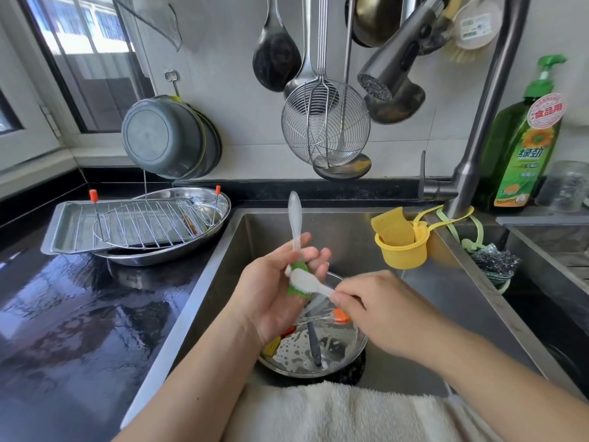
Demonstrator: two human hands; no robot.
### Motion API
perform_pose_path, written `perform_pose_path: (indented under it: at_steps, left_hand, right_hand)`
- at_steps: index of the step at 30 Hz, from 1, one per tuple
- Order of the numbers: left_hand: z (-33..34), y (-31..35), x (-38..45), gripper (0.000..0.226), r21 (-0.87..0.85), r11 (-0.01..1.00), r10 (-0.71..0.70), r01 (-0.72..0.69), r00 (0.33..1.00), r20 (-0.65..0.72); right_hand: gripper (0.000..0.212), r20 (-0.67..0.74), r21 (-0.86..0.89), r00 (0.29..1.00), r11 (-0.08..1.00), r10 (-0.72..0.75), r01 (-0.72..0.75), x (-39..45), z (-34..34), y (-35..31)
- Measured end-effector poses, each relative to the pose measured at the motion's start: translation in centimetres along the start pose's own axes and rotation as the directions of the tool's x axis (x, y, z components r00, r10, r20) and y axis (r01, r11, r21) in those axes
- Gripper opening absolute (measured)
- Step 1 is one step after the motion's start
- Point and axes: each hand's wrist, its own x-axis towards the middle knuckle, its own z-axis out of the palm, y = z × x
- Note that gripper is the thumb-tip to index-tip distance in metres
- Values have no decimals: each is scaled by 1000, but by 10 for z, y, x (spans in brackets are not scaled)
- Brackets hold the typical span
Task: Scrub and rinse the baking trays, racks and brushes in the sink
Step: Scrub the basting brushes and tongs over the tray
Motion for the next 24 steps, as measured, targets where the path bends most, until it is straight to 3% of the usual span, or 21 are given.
perform_pose_path:
  at_steps: [3, 8, 13, 17, 20, 24]
  left_hand:
    - [-6, -3, 3, 40, 63, 997, -45, 48, 998, -44]
    - [-5, -5, 5, 39, 107, 992, -69, 70, 997, -18]
    - [-8, -2, 4, 40, 69, 995, -63, 66, 997, -49]
    - [-5, -1, 1, 42, 94, 992, -88, 90, 996, -24]
    - [-2, 0, -2, 54, 94, 987, -134, 131, 991, 21]
    - [-7, 0, 0, 81, 31, 982, -189, 188, 981, 52]
  right_hand:
    - [44, 99, -20, 993, 997, -66, 68, -5, -3, -1]
    - [41, -90, 22, 996, 1000, 0, 2, -2, -10, 7]
    - [44, 74, -31, 997, 999, -11, 13, -1, 1, 4]
    - [44, 13, -6, 1000, 1000, -23, 23, -3, -5, 7]
    - [44, -80, 14, 996, 1000, 29, -28, -1, -4, 4]
    - [49, 91, -21, 996, 1000, -7, 9, -2, 1, -7]
